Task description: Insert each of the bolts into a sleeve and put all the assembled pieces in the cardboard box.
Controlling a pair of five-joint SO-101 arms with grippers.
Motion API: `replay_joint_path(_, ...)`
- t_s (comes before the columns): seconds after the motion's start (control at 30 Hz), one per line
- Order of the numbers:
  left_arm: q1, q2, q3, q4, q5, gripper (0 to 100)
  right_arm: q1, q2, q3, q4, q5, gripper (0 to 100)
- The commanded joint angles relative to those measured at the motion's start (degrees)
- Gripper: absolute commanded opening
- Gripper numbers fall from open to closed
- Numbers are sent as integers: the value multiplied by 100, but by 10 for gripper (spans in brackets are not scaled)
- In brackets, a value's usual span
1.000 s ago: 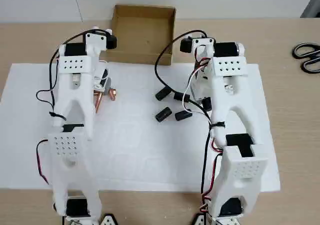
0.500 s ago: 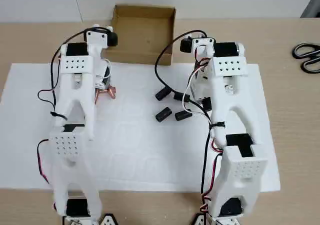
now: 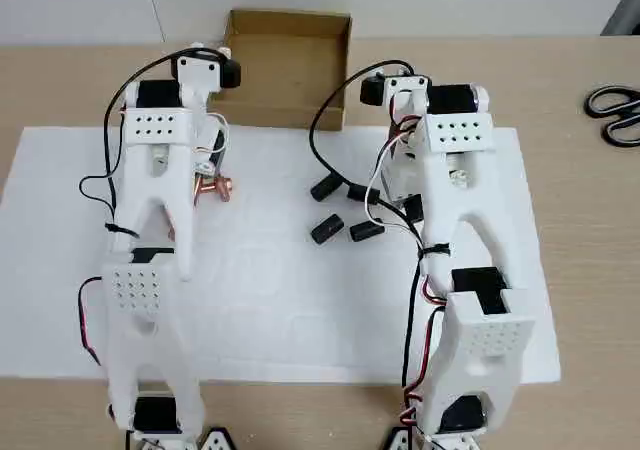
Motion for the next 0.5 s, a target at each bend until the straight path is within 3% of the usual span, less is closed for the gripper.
replay_joint_path(0.0, 132, -1064, 198, 132, 79, 6, 4, -400, -62, 101, 53, 4)
replay_joint_path(0.3, 747, -3763, 3486, 88, 18, 6, -4, -409, -62, 101, 53, 4)
replay_joint_path(0.47, 826, -3982, 5323, -1020, 0, 6, -31, -409, -62, 101, 44, 4)
